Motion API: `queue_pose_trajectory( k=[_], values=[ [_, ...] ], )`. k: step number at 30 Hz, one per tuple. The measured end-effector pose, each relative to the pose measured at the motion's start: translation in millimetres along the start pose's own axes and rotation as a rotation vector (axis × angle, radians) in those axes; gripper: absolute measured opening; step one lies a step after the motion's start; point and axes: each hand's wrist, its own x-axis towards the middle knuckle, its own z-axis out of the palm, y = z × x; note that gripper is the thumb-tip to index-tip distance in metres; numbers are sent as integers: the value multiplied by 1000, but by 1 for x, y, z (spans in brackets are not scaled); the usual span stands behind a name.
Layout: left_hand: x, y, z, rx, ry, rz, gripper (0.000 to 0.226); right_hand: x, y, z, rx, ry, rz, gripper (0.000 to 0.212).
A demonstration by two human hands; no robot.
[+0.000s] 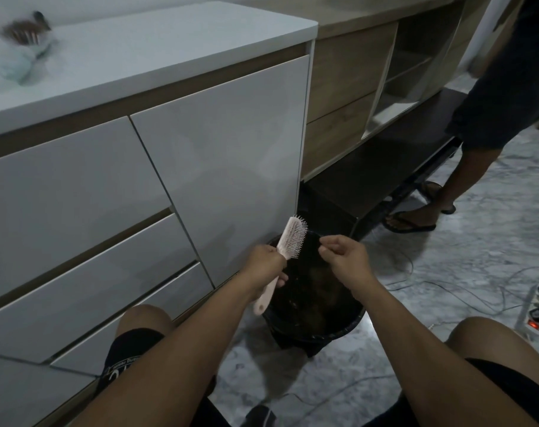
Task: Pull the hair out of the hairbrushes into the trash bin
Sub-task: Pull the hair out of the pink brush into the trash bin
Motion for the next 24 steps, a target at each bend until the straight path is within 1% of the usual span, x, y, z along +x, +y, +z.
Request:
queue_pose_trajectory(
  k=[3, 5, 7, 10, 12, 15, 17, 19, 21, 22, 24],
  values=[
    [1, 2, 0, -134, -107, -109, 39, -9, -6, 6, -90, -54, -195, 30],
    [0, 3, 0, -200, -163, -124, 38, -13, -9, 9, -161, -108, -289, 34],
    [-2, 3, -1, -222, -203, -128, 37, -13, -8, 11, -255, -102, -345, 31],
    [-5, 3, -1, -245, -253, -137, 36, -11, -5, 11, -280, -14, -346, 15],
    [-4, 3, -1, -252, -264, -131, 36, -11, -7, 11, -224, -6, -290, 7],
    [0, 1, 1, -198, -243, -98, 39, -9, -7, 11, -47, 31, -192, 17],
    [1, -2, 2, -132, -221, -63, 39, -8, -8, 11, -15, 74, -214, 17],
    [1, -4, 4, -107, -234, -39, 39, -10, -10, 11, -34, 38, -248, 11],
    [0, -5, 6, -98, -264, -25, 38, -15, -10, 11, -120, -37, -270, 25],
    [0, -6, 7, -88, -276, -21, 38, -15, -8, 11, -199, -46, -278, 26],
    [-1, -6, 9, -64, -280, -21, 38, -14, -7, 12, -316, -17, -285, 16]
  ],
)
